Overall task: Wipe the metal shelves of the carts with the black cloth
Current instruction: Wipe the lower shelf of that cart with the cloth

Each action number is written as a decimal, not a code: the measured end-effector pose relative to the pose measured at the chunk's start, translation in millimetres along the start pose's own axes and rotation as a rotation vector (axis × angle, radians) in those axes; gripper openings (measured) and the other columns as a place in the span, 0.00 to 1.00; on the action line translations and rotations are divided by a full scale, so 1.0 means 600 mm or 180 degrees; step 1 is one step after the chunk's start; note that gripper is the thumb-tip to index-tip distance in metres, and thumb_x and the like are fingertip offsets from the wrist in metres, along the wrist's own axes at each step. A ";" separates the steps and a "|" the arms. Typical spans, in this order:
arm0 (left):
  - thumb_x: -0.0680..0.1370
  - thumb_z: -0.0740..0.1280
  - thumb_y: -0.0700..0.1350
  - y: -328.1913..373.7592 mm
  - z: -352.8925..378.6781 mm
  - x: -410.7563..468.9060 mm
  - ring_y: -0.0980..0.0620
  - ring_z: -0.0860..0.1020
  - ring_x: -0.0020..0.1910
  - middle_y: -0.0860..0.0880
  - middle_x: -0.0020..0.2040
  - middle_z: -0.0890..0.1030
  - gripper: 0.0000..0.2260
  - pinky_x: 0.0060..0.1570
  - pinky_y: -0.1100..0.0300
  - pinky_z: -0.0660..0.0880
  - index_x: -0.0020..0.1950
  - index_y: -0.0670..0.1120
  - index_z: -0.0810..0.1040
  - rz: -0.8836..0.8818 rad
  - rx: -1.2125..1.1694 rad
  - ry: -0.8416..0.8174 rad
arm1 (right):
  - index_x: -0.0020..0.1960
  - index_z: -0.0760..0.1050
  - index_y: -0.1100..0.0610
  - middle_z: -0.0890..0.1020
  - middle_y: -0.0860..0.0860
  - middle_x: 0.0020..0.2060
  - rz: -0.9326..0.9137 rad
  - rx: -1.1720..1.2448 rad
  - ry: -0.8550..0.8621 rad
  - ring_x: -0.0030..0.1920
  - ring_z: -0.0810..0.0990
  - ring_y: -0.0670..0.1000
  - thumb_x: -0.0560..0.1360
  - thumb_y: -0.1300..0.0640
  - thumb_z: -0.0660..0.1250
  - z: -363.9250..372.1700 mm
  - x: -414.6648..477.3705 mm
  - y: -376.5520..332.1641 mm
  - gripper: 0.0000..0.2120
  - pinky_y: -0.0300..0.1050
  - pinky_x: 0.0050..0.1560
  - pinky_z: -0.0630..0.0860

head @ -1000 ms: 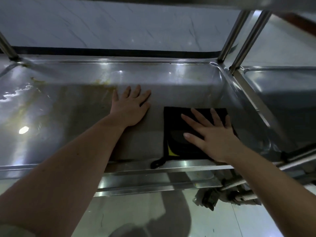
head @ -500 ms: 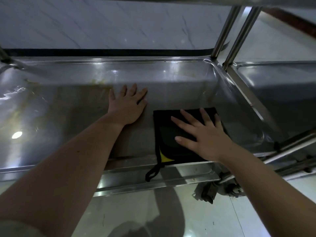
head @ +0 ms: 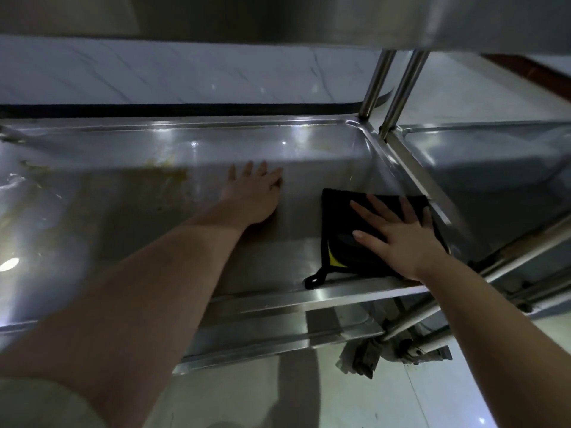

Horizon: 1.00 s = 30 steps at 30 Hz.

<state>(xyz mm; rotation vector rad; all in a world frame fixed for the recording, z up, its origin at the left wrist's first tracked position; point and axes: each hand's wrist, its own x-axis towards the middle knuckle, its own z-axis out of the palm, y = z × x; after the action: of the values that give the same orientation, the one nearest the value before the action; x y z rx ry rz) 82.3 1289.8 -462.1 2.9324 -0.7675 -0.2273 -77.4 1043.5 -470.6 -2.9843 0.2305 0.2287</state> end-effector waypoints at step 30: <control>0.85 0.44 0.56 0.032 0.044 0.024 0.43 0.44 0.80 0.48 0.82 0.42 0.24 0.75 0.39 0.43 0.81 0.56 0.43 -0.0098 0.0249 0.0158 | 0.69 0.34 0.21 0.34 0.29 0.74 -0.0616 -0.0105 -0.0382 0.77 0.31 0.59 0.72 0.27 0.39 -0.004 0.015 -0.027 0.27 0.66 0.72 0.30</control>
<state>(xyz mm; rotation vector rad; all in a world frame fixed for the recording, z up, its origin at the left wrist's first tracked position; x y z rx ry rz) 81.2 1264.4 -487.3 3.0125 -0.7410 -0.1291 -65.5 1057.6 -467.9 -2.9852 -0.0757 0.3905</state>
